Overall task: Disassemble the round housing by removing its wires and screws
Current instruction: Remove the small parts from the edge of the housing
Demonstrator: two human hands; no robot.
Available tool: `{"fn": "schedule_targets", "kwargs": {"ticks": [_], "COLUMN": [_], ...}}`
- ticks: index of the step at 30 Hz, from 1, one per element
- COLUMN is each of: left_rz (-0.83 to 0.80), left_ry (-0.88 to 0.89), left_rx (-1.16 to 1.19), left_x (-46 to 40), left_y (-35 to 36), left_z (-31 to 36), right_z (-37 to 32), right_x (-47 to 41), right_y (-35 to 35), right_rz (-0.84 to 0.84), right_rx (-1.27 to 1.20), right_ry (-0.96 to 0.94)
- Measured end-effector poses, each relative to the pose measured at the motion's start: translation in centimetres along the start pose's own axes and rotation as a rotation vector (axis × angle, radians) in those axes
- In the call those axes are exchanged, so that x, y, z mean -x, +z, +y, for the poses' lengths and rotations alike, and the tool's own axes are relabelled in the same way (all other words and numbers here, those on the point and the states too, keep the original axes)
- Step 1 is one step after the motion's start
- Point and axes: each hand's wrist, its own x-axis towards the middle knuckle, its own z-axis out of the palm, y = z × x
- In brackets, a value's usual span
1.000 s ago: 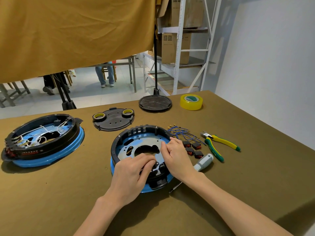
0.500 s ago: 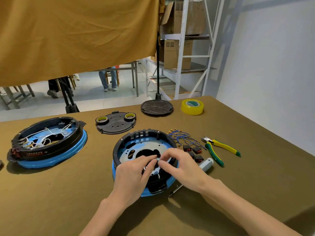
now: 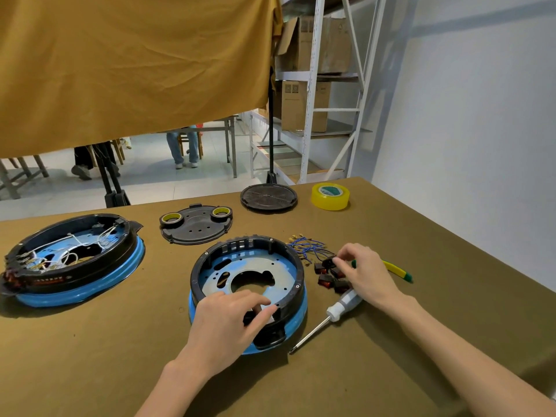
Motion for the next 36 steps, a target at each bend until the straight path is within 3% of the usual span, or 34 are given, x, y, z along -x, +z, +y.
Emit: {"fn": "schedule_targets", "kwargs": {"ticks": [10, 12, 16, 18, 20, 24, 28, 32, 36], "left_rz": [-0.004, -0.01, -0.043, -0.043, 0.005, 0.133, -0.025, -0.236, -0.179], "left_ry": [0.018, 0.017, 0.009, 0.011, 0.001, -0.235, -0.463, -0.588, -0.607], "left_rx": [-0.012, 0.002, 0.023, 0.054, 0.102, 0.106, 0.191, 0.529, 0.491], "left_x": [0.0, 0.0, 0.1, 0.4, 0.6, 1.1, 2.2, 3.1, 2.0], "left_y": [0.1, 0.1, 0.3, 0.4, 0.3, -0.9, -2.7, -3.2, -3.7], "left_z": [0.0, -0.1, -0.2, -0.6, -1.3, -3.4, -6.0, -6.9, -7.6], "right_z": [0.8, 0.3, -4.1, -6.8, -8.8, -9.4, -7.8, -7.4, -8.0], "right_x": [0.0, 0.6, 1.4, 1.1, 0.5, 0.2, 0.8, -0.6, -1.7], "right_y": [-0.1, -0.2, 0.2, 1.2, 2.3, 3.2, 2.5, 1.8, 2.3], "right_rz": [-0.097, -0.061, -0.011, -0.088, -0.226, -0.302, -0.311, -0.424, -0.456], "right_rx": [0.247, 0.172, -0.213, -0.3, -0.22, -0.19, -0.275, -0.282, -0.144], "right_ry": [0.061, 0.018, -0.076, -0.032, 0.017, 0.075, 0.069, 0.052, -0.039]}}
